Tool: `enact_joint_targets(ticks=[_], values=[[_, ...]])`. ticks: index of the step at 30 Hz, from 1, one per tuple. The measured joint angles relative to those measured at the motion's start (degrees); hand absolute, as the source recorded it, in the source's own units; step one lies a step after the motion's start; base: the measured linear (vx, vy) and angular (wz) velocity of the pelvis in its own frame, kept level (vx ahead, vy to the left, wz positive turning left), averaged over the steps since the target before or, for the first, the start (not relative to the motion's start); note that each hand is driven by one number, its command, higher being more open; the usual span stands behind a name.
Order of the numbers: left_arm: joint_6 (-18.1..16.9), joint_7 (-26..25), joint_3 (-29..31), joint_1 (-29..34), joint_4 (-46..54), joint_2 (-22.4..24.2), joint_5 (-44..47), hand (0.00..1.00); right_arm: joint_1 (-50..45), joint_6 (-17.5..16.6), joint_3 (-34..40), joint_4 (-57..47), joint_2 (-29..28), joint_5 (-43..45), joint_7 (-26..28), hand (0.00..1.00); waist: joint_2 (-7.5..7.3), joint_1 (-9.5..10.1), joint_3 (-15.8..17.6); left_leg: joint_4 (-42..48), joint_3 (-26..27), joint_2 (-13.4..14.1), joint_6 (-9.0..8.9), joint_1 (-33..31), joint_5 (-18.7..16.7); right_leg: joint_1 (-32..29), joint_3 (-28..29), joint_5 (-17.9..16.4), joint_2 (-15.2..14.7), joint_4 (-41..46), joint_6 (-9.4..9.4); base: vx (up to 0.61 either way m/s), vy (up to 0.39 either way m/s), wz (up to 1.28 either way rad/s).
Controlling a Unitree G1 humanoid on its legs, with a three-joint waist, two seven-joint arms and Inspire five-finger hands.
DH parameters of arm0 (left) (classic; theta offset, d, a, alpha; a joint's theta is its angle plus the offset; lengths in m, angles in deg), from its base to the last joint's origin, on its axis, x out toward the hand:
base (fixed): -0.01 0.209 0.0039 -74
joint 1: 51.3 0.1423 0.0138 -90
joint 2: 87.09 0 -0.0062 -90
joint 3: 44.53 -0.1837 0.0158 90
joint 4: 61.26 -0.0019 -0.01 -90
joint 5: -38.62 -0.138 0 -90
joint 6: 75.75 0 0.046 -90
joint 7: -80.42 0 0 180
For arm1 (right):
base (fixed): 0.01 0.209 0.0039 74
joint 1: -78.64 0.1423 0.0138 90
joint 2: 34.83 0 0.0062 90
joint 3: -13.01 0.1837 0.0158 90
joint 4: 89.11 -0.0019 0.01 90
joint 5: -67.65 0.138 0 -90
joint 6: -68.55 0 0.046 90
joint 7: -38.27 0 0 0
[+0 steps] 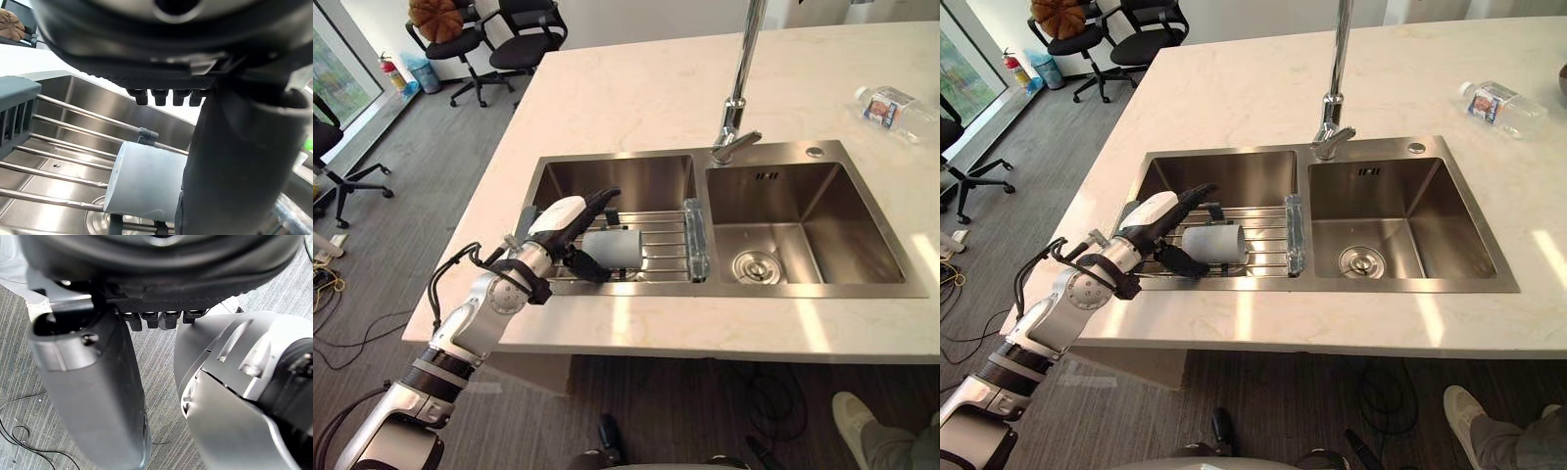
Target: Walk over to the sink, pick up the cup, carry it to the dishwasher, place the cup inside the dishwasher, then close the dishwasher door
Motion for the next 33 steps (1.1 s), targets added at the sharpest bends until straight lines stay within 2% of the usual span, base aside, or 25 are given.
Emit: enact_joint_targets(ticks=[6, 8, 14, 18, 21, 24, 30, 31, 33], values=[[-0.6, 5.6, -1.1, -2.6, -0.7, -1.4, 0.1, 1.00, 0.0, 0.7, -0.6, -0.3, 0.3, 2.1, -0.8, 1.00, 0.11, -0.39, 0.1, 0.0, 0.2, 0.0, 0.01, 0.0, 0.0, 0.0, 0.0, 0.4, 0.0, -0.4, 0.16, 0.00, 0.000, -0.01], [0.0, 6.8, -2.1, -4.0, -1.1, -2.4, 0.2, 1.00, 0.0, 0.8, -1.0, -0.8, 0.3, 2.2, -0.9, 1.00, 0.19, -1.09, 0.4, 0.0, 0.2, 0.0, -0.02, 0.0, 0.0, 0.0, 0.0, 0.7, 0.0, -0.7, 0.12, 0.00, 0.000, -0.04], [5.0, 11.2, -3.1, -7.6, -2.7, -2.8, 1.4, 1.00, 0.0, 0.6, -1.6, -2.5, 0.3, 2.1, -0.7, 1.00, 0.64, -2.31, 2.0, -0.1, 0.3, 0.1, -0.47, 0.8, -0.3, 0.3, 0.1, 1.4, -0.2, -1.2, 0.21, 0.00, -0.002, -0.08], [6.2, 12.7, -3.8, -8.9, -2.9, -3.2, 1.4, 1.00, 0.0, -0.1, -1.6, -3.0, 0.3, 2.0, -0.7, 1.00, 1.22, -3.06, 2.7, -0.1, 0.3, 0.1, -1.02, 0.9, -1.0, 0.3, 0.2, 1.4, -0.2, -1.4, 0.21, 0.00, -0.010, -0.05], [6.3, 13.4, -4.3, -9.5, -3.0, -3.3, 1.5, 1.00, 0.0, -0.4, -2.4, -3.4, 0.2, 2.0, -0.8, 1.00, 1.27, -3.54, 3.1, -0.1, 0.5, 0.1, -1.05, 1.0, -1.3, 0.4, 0.3, 1.5, -0.2, -1.7, 0.26, 0.04, -0.017, -0.05], [8.1, 15.0, -4.6, -9.6, -3.0, -3.2, 1.4, 1.00, 0.0, -0.8, -2.8, -3.6, 0.2, 2.0, -0.8, 1.00, 1.25, -4.19, 3.1, -0.1, 0.6, 0.1, -0.79, 1.3, -1.3, 0.3, 0.1, 1.7, -0.3, -1.8, 0.22, 0.07, -0.027, -0.14], [13.1, 18.8, -5.9, -11.3, -3.1, -2.2, 0.8, 1.00, 0.0, -1.3, -3.4, -3.6, 0.0, 1.9, -0.9, 1.00, 1.27, -4.65, 3.1, 0.0, 0.4, 0.1, -0.77, 1.3, -1.3, 0.0, 0.2, 1.7, -0.5, -1.8, 0.23, 0.03, -0.015, -0.05], [14.0, 19.6, -6.1, -11.7, -3.3, -1.8, 0.0, 0.00, 0.0, -1.4, -3.9, -3.7, 0.0, 1.9, -0.9, 1.00, 1.28, -4.69, 3.1, 0.0, 0.4, 0.1, -0.77, 1.3, -1.3, 0.0, 0.1, 1.8, -0.5, -1.8, 0.20, 0.00, 0.000, 0.00], [15.1, 20.6, -6.6, -13.0, -4.6, -1.5, -0.1, 0.00, 0.0, -1.5, -4.2, -3.8, 0.1, 2.0, -1.0, 1.00, 1.28, -4.80, 3.2, 0.0, 0.4, 0.1, -0.77, 1.3, -1.3, 0.0, 0.1, 1.9, -0.5, -1.9, 0.04, -0.02, 0.002, -0.01]])
